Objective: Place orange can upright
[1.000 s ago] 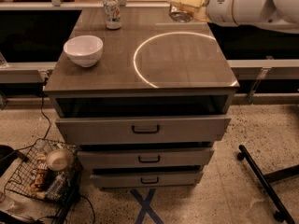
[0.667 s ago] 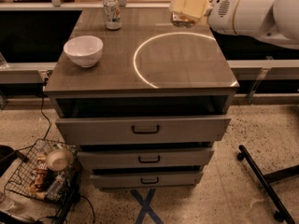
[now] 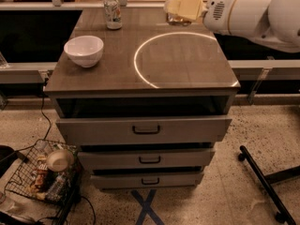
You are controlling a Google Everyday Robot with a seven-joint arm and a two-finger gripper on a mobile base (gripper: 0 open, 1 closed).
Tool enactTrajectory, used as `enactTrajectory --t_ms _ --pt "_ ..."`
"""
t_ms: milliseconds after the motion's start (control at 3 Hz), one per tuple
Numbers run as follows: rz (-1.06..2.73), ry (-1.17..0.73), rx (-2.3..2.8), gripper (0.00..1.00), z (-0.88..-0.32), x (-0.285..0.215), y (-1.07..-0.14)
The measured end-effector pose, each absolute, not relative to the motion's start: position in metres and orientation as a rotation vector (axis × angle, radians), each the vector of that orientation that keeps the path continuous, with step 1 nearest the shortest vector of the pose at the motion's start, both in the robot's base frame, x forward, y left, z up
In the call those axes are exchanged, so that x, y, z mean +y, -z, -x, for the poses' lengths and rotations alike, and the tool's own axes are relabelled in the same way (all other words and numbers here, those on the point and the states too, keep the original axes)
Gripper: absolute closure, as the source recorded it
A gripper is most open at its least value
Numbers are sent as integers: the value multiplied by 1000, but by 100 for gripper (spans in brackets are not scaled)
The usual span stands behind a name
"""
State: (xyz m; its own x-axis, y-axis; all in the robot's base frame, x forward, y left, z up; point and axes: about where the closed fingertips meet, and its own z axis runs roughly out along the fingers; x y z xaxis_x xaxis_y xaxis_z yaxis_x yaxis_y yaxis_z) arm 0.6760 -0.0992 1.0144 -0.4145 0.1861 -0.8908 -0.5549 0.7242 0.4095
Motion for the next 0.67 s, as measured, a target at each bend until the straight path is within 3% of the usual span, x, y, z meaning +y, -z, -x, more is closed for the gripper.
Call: enactTrajectory --t_ms 667 --pt "289 -788 1606 100 -685 -105 -973"
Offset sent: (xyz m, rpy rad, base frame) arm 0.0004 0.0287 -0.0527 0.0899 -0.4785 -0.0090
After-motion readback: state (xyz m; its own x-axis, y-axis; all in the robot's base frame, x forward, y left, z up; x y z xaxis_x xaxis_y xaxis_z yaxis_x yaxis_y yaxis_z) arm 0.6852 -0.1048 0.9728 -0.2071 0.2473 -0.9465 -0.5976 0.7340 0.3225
